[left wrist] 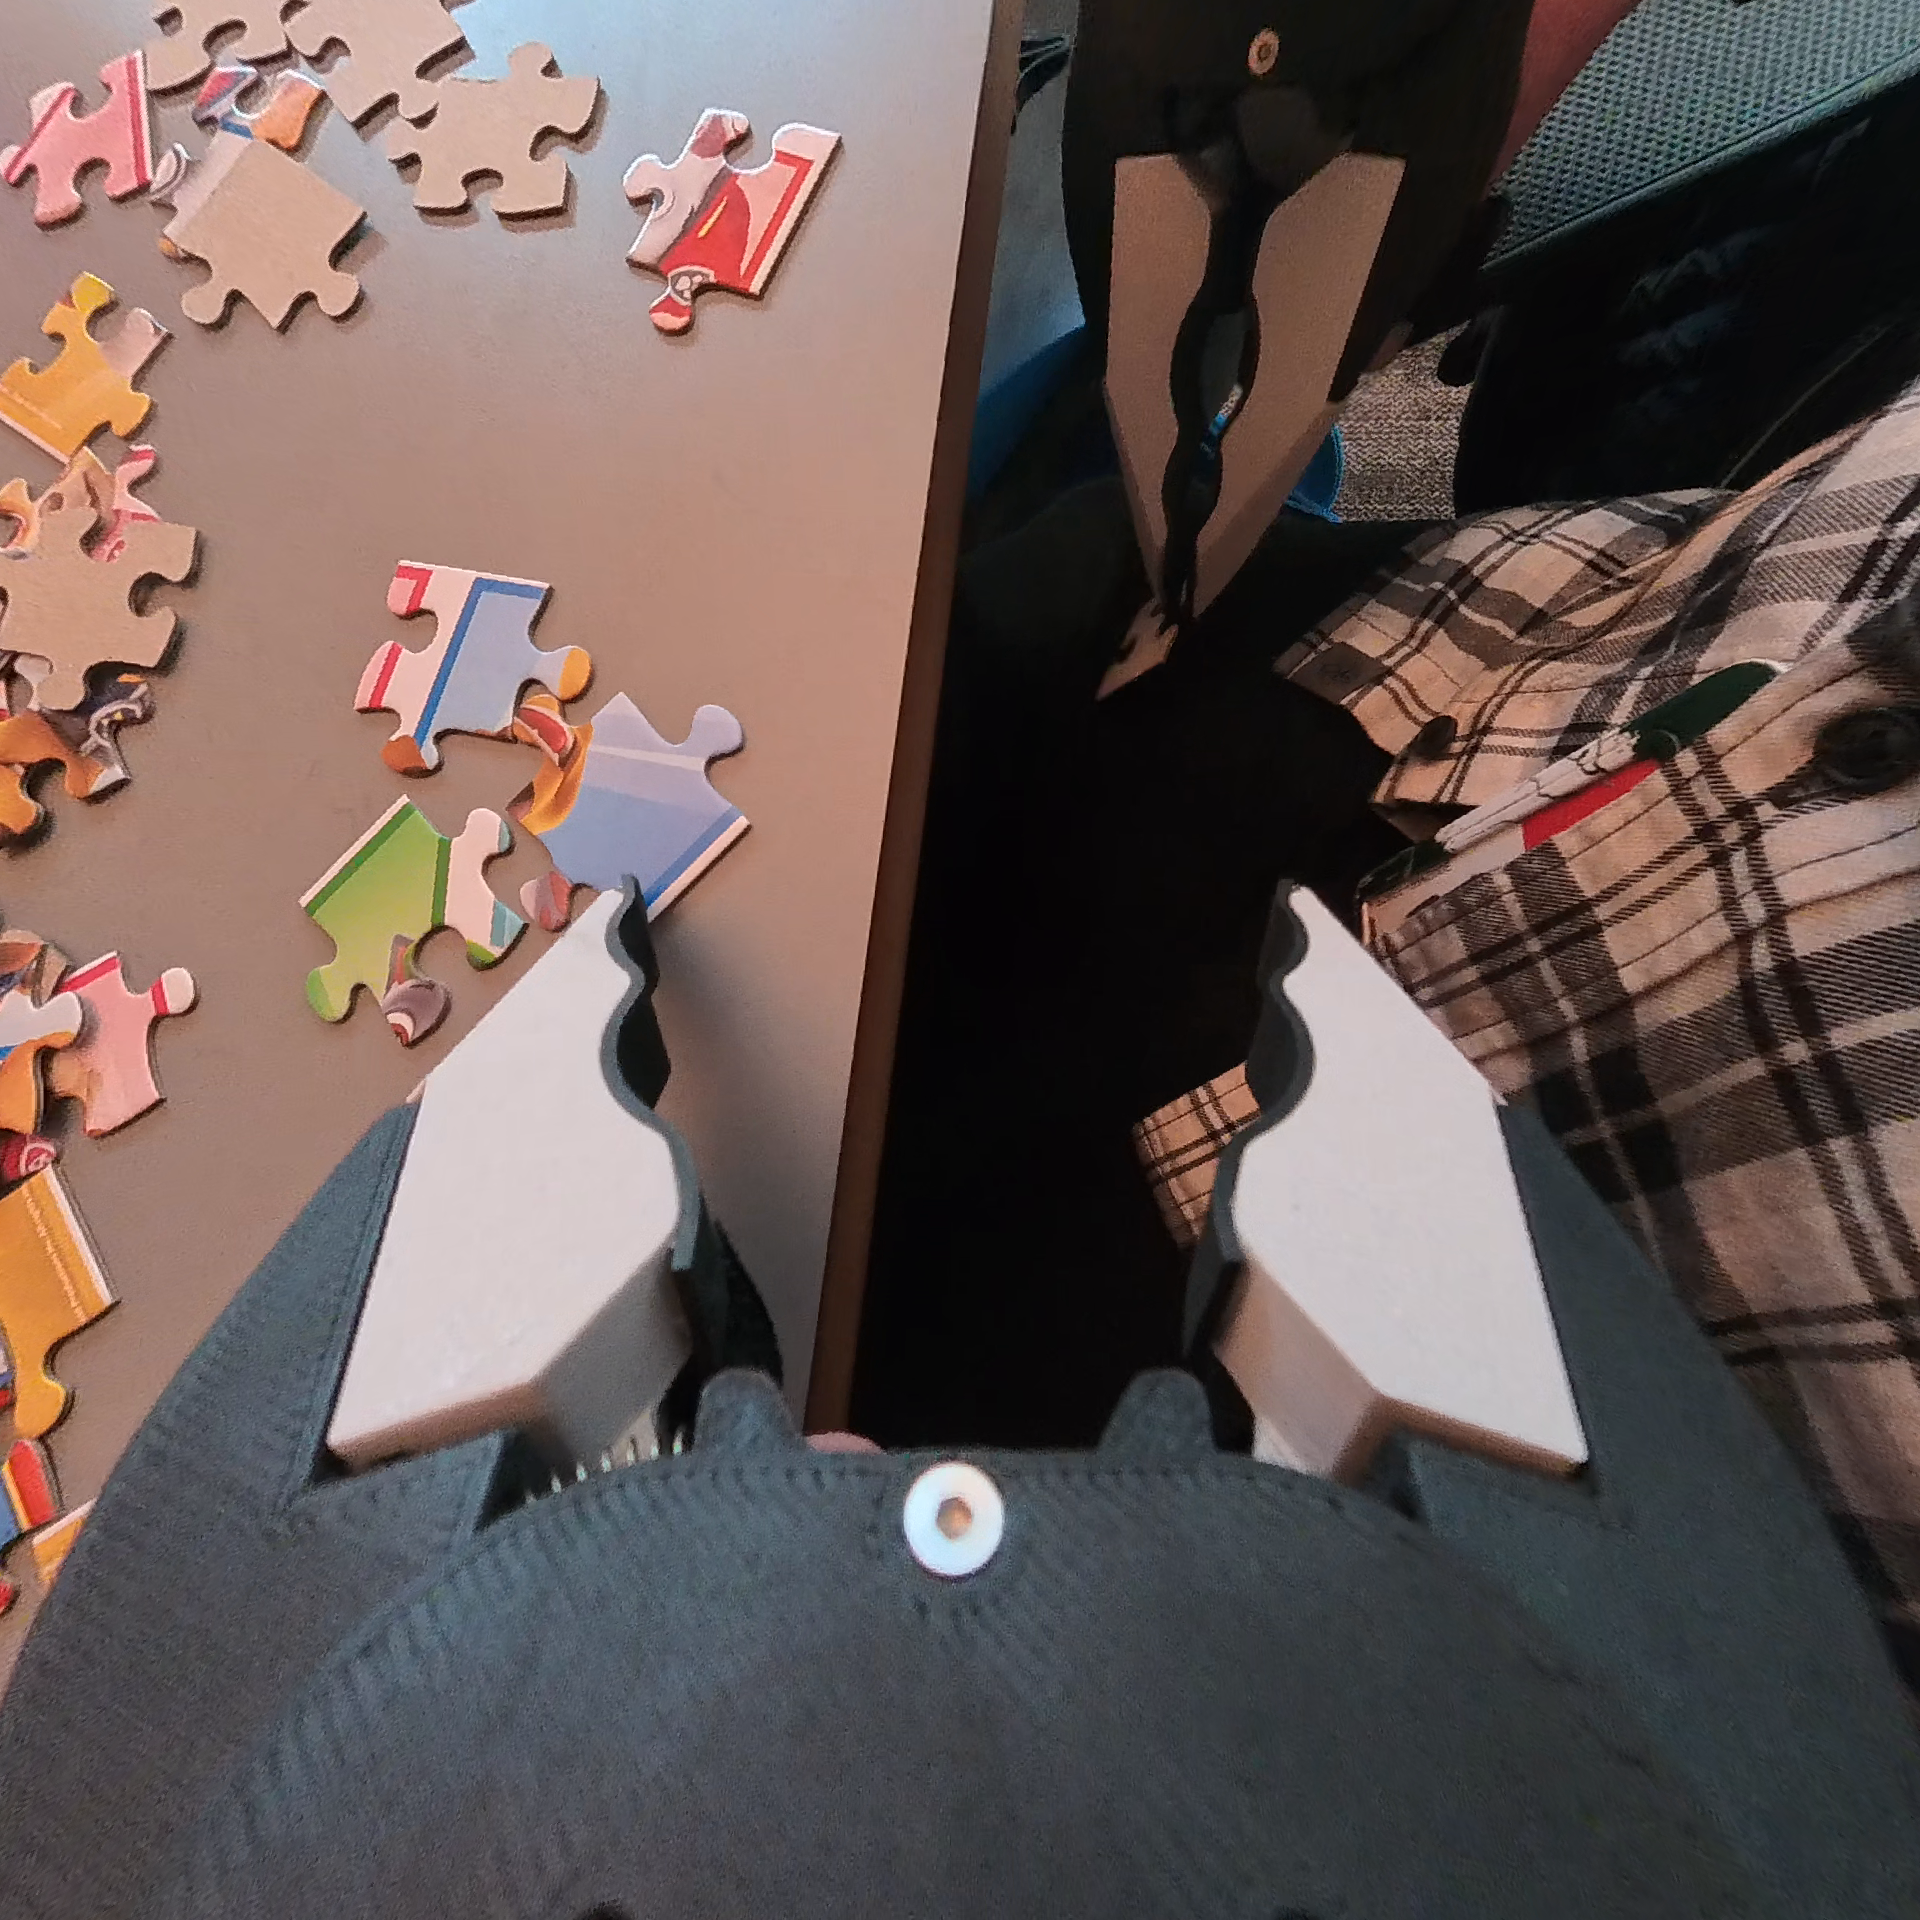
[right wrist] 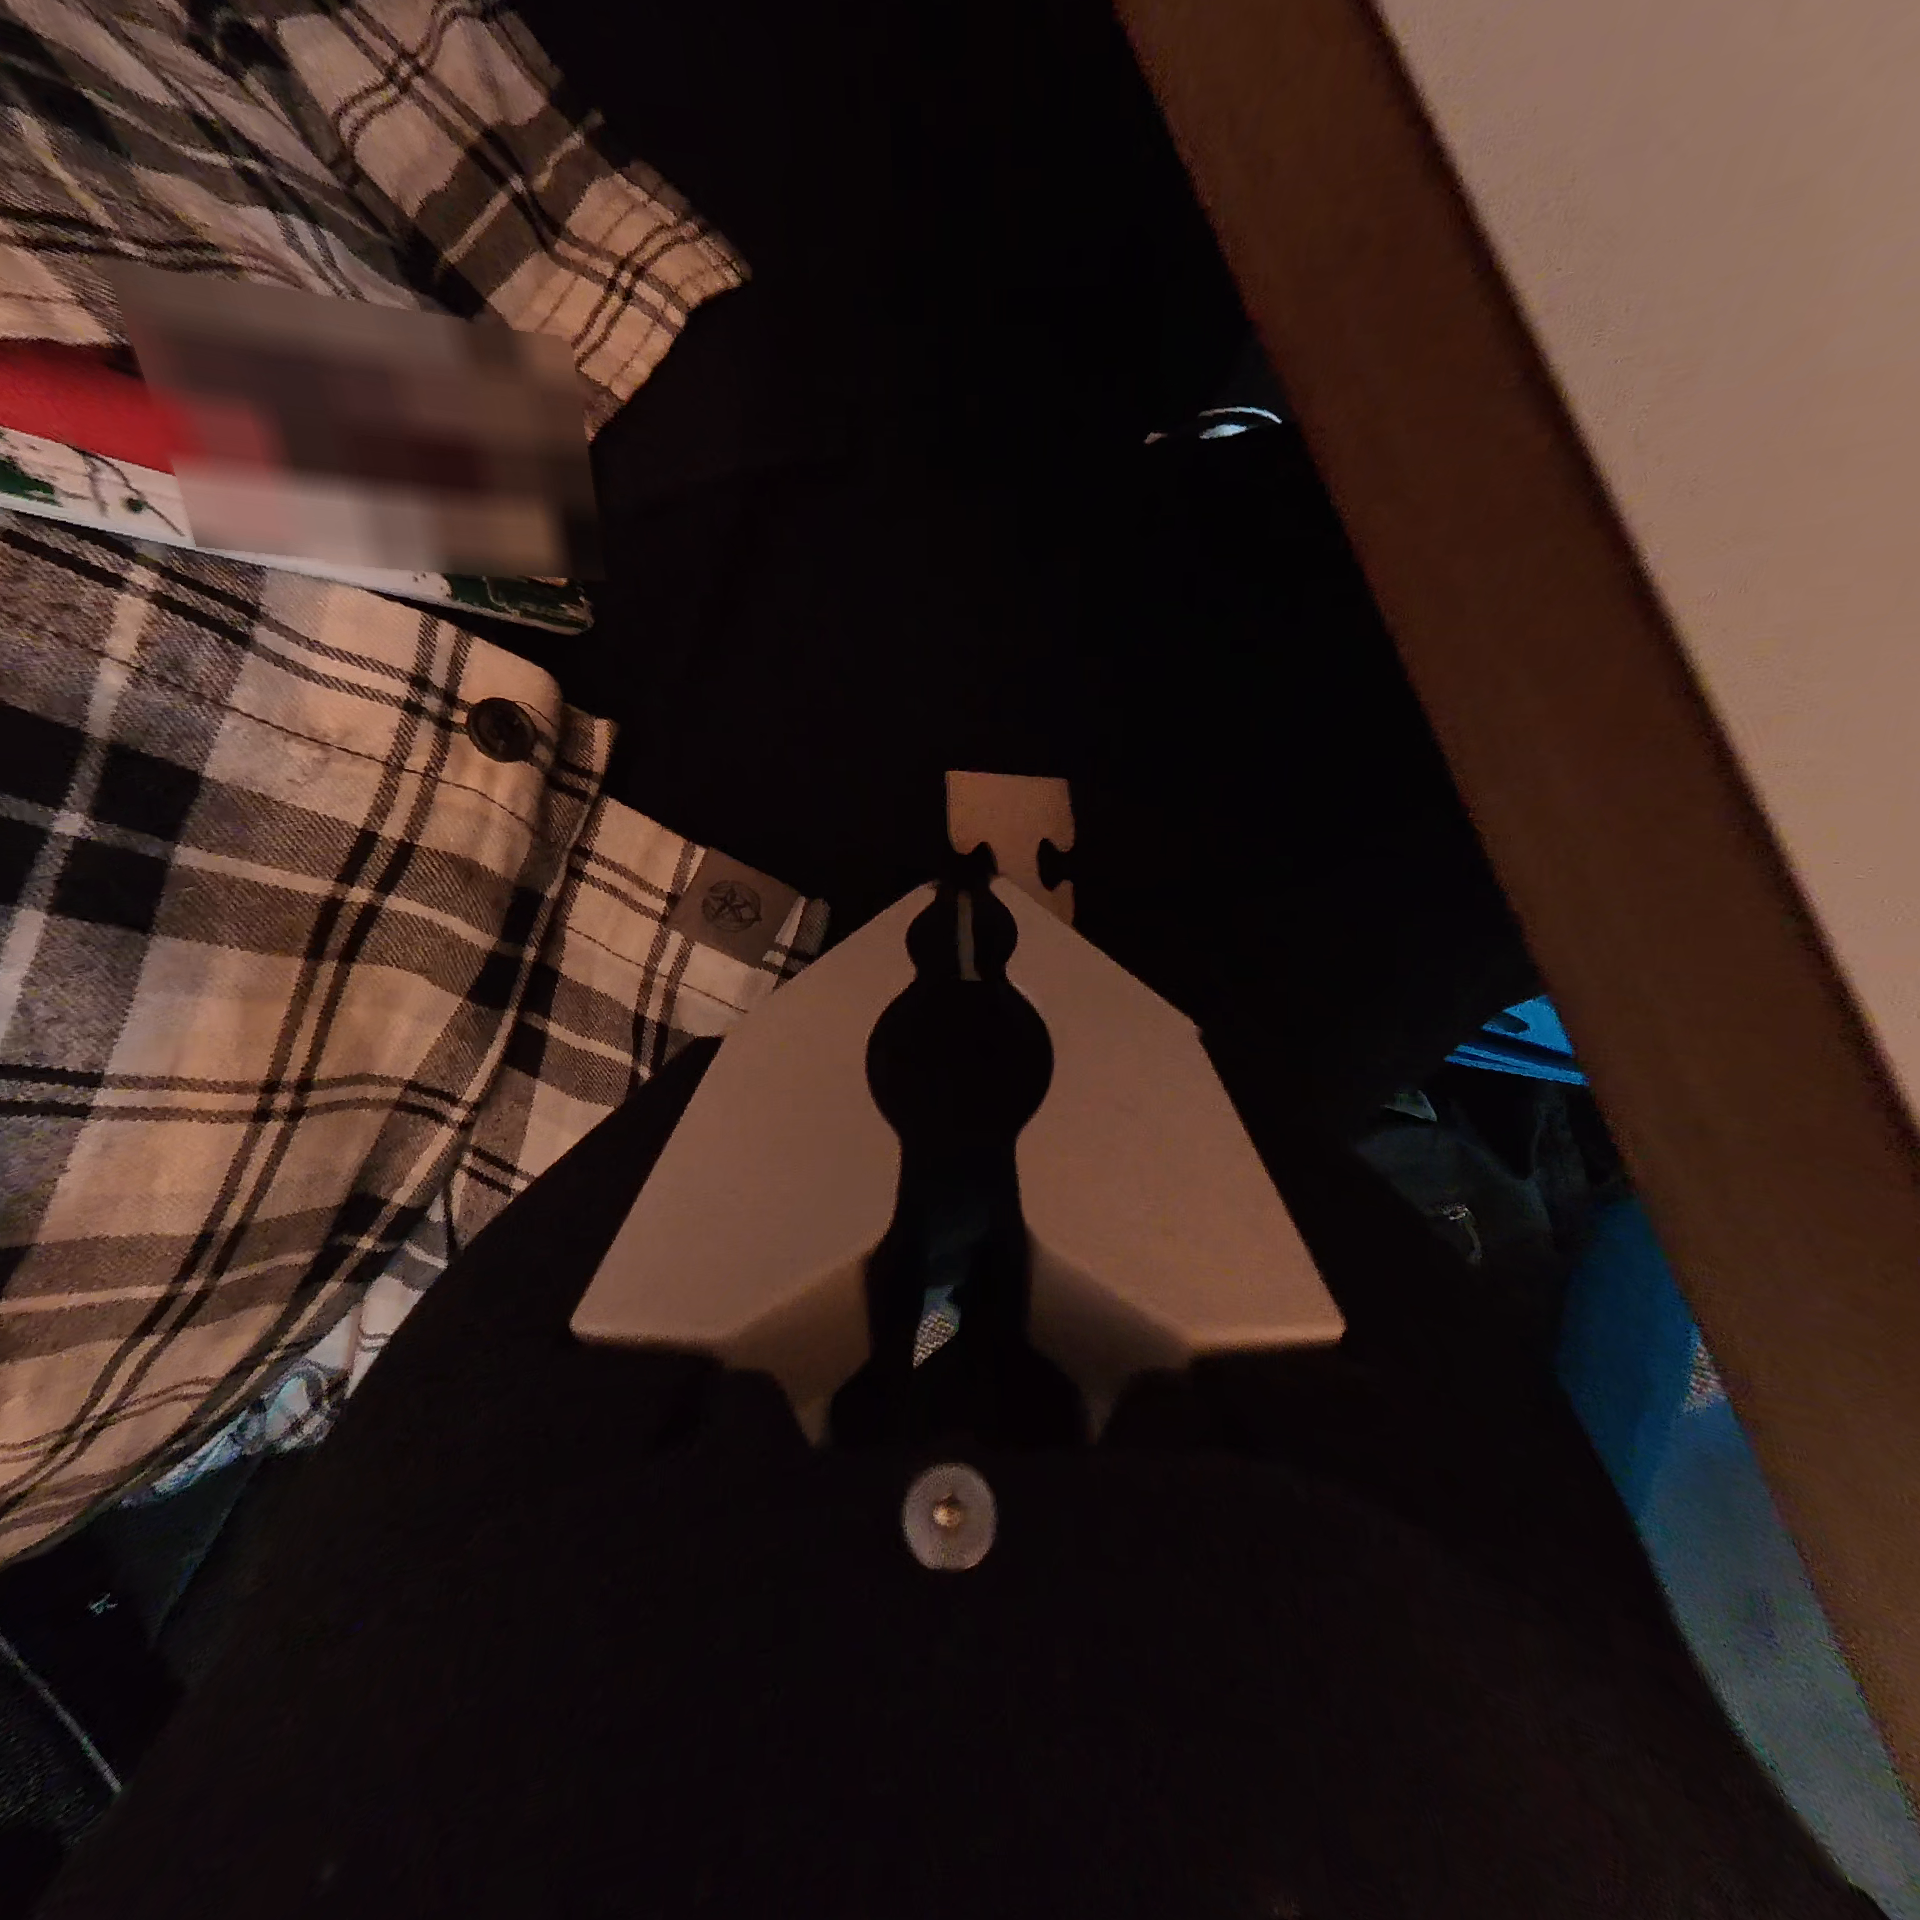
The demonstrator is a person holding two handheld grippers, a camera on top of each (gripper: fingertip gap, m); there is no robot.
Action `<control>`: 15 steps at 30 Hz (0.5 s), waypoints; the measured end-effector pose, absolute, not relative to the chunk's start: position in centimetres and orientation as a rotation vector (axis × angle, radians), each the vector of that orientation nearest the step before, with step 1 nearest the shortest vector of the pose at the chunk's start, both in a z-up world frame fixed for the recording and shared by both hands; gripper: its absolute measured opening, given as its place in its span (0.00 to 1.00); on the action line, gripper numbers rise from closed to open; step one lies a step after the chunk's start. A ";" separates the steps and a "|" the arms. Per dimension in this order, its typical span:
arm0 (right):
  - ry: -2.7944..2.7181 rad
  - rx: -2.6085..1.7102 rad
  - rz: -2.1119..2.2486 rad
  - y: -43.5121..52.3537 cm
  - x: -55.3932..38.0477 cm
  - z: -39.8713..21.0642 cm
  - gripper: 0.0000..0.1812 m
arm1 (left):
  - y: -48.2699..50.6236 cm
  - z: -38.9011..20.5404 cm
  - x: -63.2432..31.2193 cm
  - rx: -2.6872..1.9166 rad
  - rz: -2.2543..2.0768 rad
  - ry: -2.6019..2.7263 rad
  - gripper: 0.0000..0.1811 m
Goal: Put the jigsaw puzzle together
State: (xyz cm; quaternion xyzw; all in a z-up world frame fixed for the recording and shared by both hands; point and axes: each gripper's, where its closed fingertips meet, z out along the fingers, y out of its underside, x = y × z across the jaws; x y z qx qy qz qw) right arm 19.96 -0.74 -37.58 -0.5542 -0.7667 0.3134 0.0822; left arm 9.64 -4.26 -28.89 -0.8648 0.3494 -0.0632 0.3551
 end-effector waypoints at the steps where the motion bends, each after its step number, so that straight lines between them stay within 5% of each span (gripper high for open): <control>1: -2.290 -1.650 0.950 -0.7 20.1 -37.3 0.00 | -4.2 -28.9 9.6 -2.235 -0.162 0.901 0.63; 15: -2.504 -1.183 0.955 0.4 17.0 -22.6 0.00 | -4.5 -29.1 10.4 -2.224 -0.158 0.942 0.62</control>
